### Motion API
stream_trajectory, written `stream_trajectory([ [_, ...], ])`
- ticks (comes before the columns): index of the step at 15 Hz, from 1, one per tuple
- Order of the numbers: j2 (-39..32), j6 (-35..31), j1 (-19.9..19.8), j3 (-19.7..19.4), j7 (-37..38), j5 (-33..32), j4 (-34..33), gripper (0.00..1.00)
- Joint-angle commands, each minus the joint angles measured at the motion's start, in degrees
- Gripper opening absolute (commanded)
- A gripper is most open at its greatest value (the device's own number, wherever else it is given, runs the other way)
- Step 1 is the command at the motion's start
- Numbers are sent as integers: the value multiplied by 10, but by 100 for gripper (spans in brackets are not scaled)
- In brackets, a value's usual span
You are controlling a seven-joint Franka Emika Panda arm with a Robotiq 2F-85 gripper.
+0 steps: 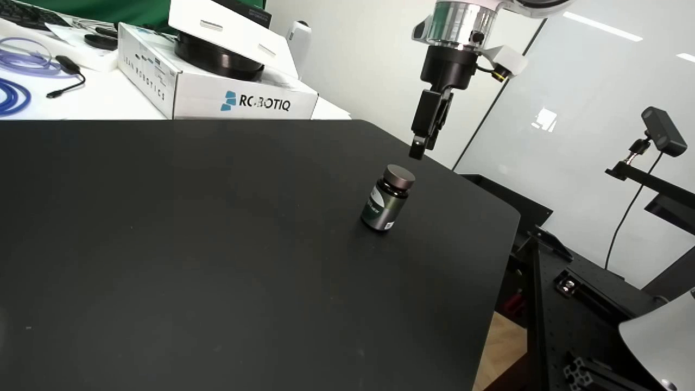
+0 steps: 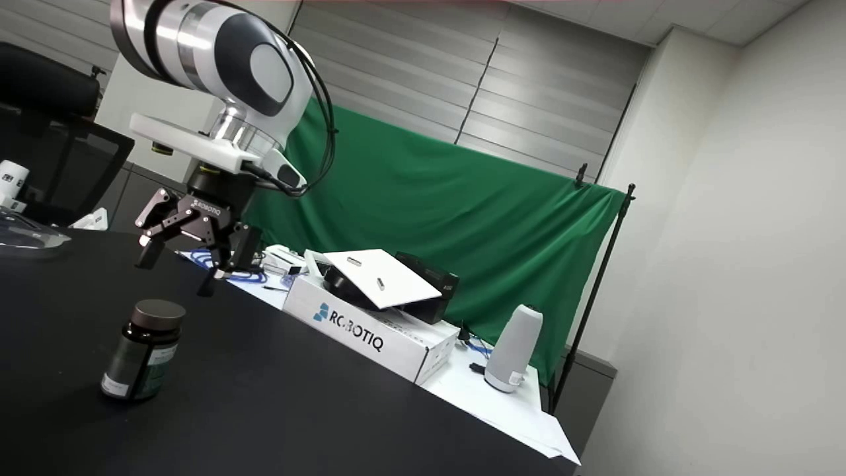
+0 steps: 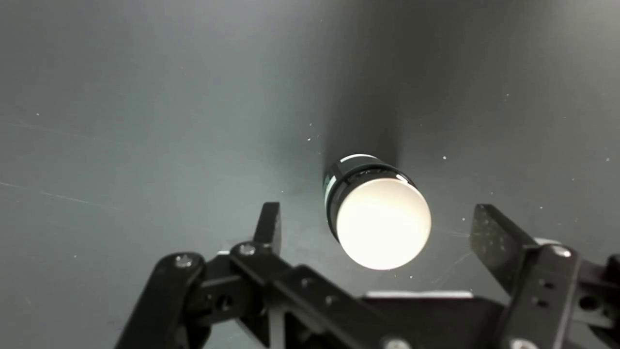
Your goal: Move the bottle backwards
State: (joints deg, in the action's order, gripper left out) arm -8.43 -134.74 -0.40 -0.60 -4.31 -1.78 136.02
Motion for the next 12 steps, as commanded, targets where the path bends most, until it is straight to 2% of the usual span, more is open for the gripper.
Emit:
stream_trajectory([
  [1,-3,-2,2,3,-2,-8,1,100],
  [7,-22,-56,21,18,9,-17,18,100],
  [12,-24,-79,28,2,37,-83,22,100],
])
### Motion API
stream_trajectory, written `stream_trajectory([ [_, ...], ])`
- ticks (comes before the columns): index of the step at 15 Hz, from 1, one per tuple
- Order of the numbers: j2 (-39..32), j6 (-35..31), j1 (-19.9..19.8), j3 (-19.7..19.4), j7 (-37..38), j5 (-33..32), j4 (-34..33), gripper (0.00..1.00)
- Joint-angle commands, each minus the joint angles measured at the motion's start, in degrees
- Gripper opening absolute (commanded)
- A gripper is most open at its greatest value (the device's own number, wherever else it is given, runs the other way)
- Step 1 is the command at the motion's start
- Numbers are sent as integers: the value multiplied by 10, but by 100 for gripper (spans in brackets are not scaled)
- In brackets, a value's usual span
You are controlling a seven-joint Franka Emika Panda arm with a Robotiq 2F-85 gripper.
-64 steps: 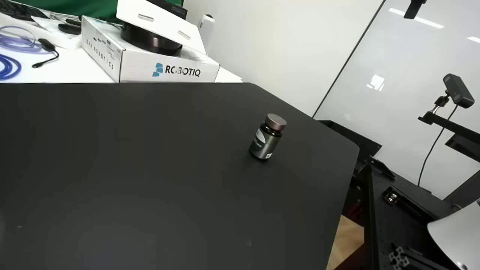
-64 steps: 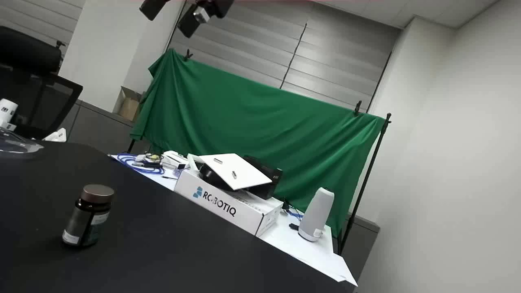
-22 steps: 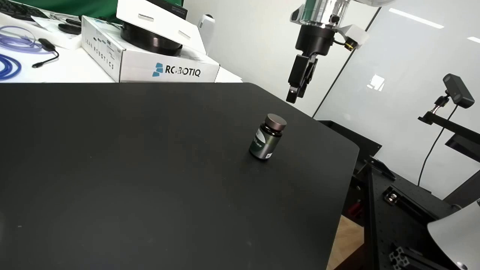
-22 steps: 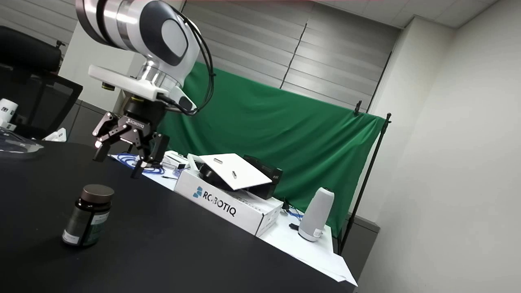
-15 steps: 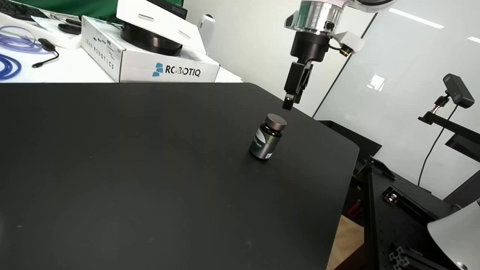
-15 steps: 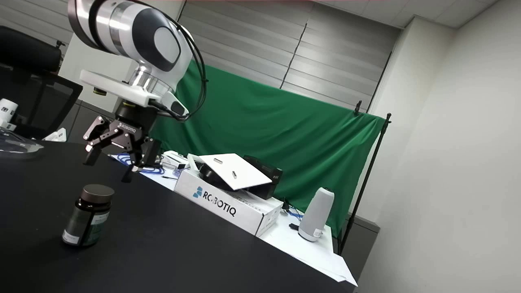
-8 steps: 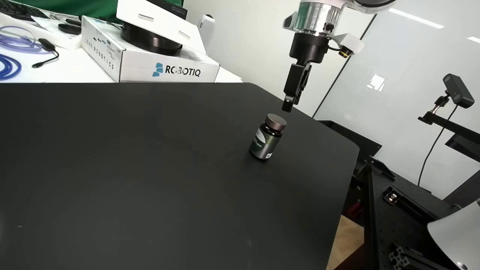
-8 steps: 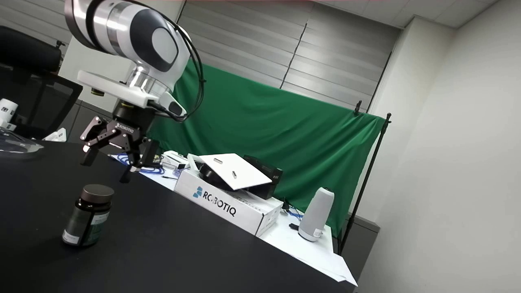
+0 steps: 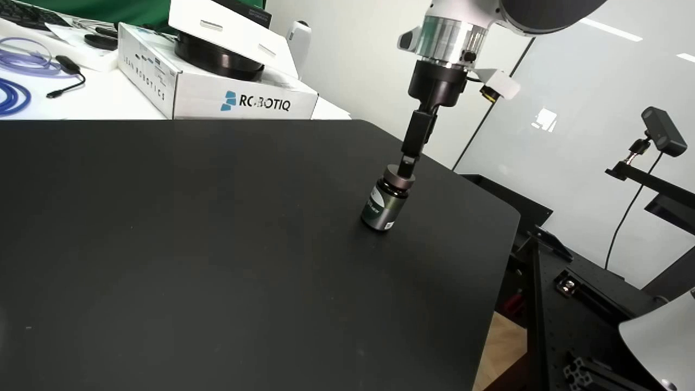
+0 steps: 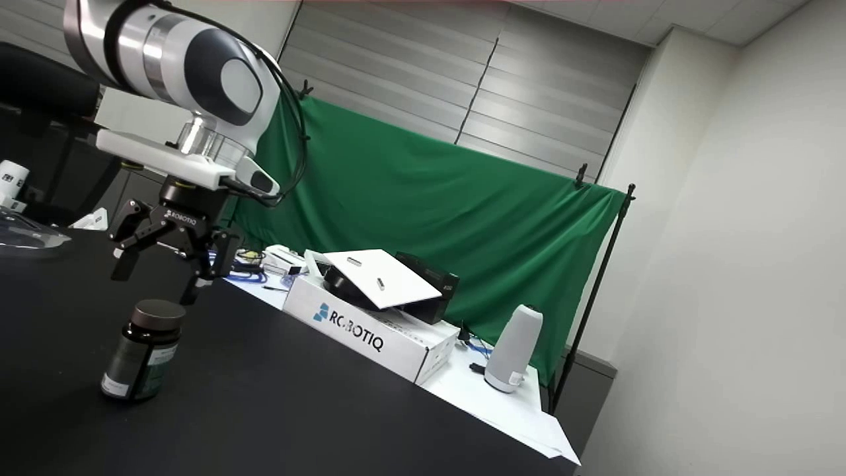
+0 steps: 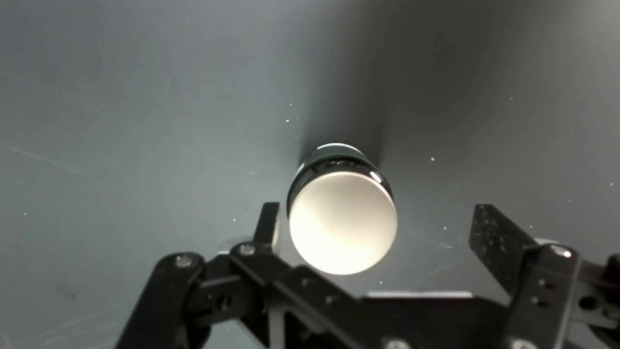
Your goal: Move the bottle backwards
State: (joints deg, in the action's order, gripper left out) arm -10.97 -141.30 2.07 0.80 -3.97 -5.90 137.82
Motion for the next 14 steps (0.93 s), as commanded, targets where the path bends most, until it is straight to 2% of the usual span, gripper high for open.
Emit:
stream_trajectory([
  [1,3,-16,3,-15,37,-51,4,100],
  [4,-2,-29,-2,-20,36,-59,9,100],
  [9,-4,-92,-15,-7,-4,6,34,100],
  [14,-8,-111,-15,-5,-20,39,44,100],
])
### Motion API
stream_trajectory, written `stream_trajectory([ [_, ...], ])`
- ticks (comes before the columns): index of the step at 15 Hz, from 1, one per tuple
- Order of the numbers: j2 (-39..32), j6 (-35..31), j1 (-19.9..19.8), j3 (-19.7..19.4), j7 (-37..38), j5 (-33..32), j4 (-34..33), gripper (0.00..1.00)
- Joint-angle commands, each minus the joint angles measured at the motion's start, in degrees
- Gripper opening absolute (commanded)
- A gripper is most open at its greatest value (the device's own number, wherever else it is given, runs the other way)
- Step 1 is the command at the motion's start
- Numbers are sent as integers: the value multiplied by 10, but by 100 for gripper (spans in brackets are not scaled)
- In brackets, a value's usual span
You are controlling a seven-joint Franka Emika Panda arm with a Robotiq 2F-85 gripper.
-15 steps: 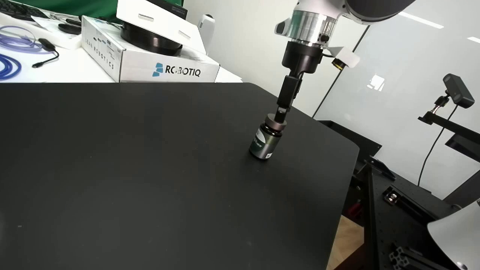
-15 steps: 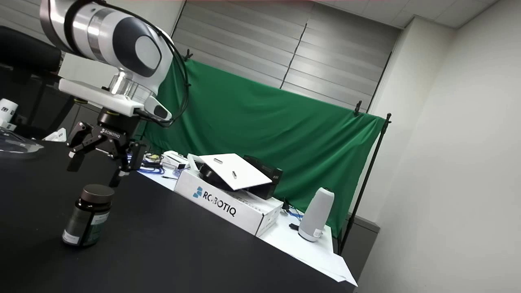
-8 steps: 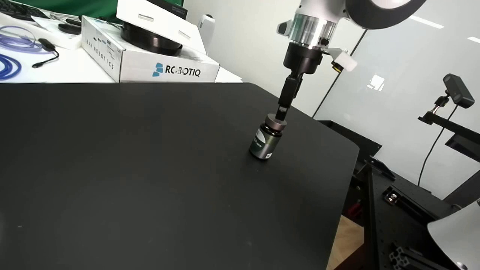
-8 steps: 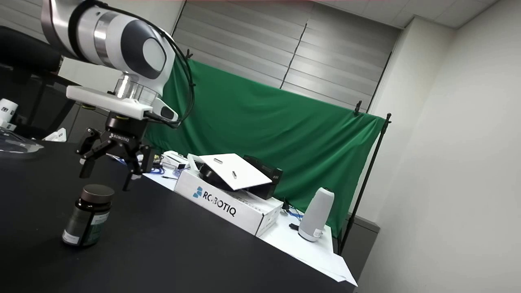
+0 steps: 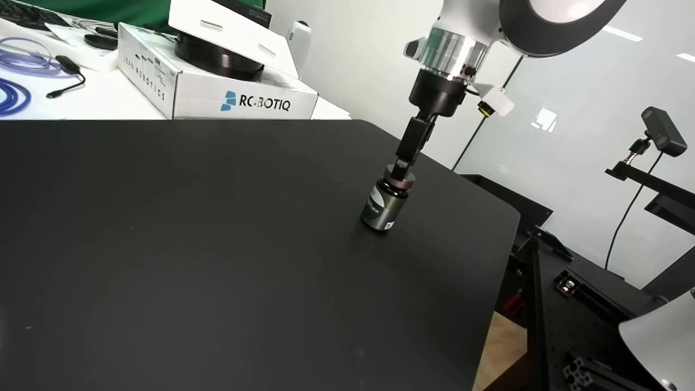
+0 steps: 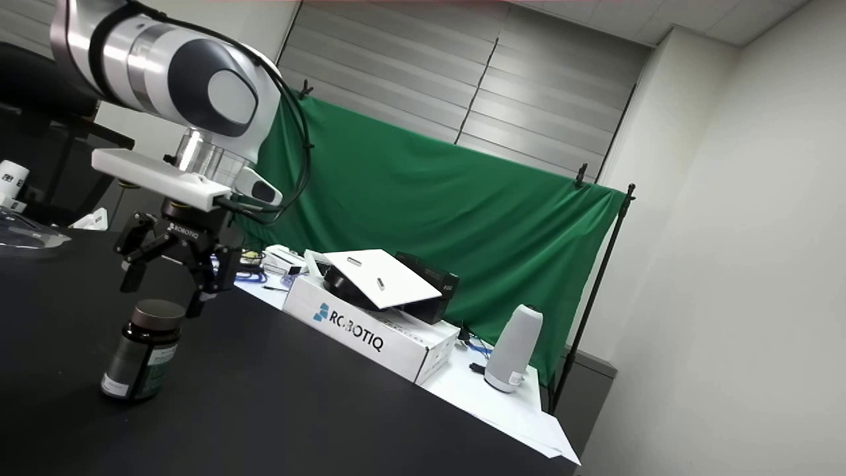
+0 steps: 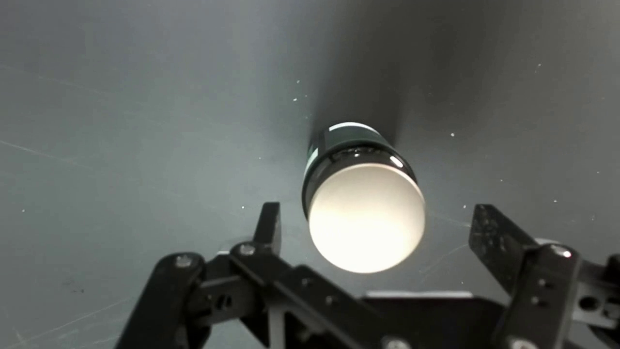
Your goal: Move the bottle backwards
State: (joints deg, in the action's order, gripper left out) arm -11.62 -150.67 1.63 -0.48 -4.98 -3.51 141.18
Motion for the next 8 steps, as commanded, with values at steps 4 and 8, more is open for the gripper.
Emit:
stream_trajectory([
  [4,-6,-25,-10,7,-11,17,13,100],
  [8,-11,-38,-8,6,-9,14,15,75],
])
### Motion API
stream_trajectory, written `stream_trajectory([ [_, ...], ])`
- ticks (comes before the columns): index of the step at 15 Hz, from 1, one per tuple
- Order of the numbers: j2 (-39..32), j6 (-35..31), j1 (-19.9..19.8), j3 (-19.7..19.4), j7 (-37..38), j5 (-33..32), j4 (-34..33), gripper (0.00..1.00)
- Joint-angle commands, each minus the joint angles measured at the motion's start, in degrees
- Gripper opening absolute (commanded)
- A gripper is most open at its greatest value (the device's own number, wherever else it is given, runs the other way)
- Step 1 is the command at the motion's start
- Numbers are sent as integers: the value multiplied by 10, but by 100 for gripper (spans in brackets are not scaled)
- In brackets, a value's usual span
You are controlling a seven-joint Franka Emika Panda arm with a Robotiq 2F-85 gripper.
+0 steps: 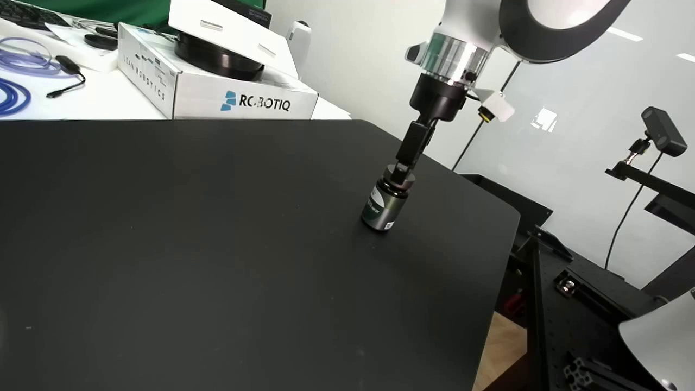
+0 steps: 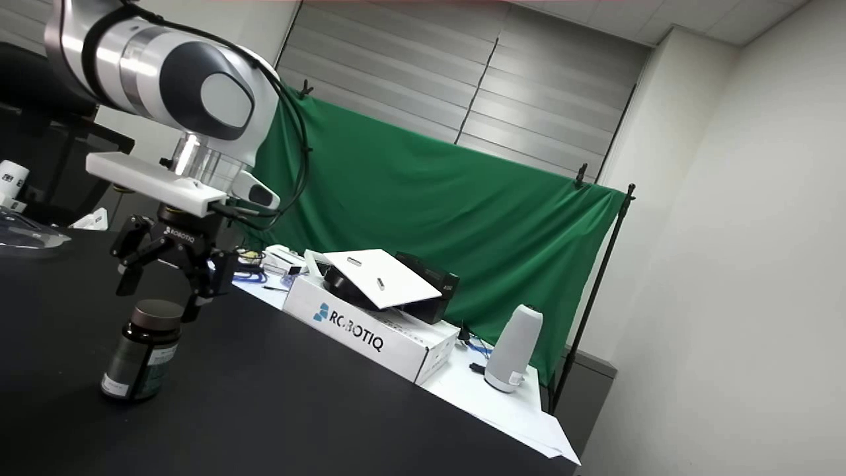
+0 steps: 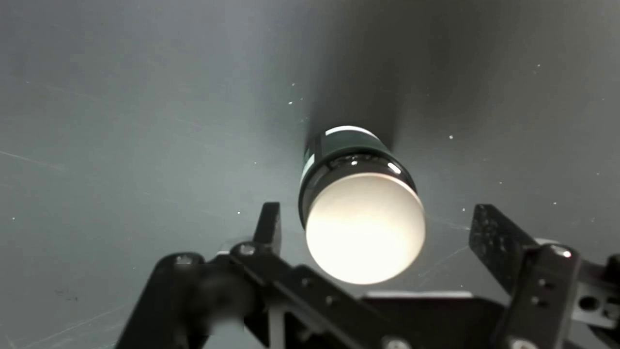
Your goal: Move the bottle backwards
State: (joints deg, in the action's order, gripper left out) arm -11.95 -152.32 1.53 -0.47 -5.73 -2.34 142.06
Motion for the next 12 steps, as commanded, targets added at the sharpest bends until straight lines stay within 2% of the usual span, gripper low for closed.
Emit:
stream_trajectory([
  [1,-9,-24,-7,5,0,0,7,72],
  [6,-19,-33,-7,5,1,0,5,37],
  [12,11,51,-5,0,0,-15,-13,36],
])
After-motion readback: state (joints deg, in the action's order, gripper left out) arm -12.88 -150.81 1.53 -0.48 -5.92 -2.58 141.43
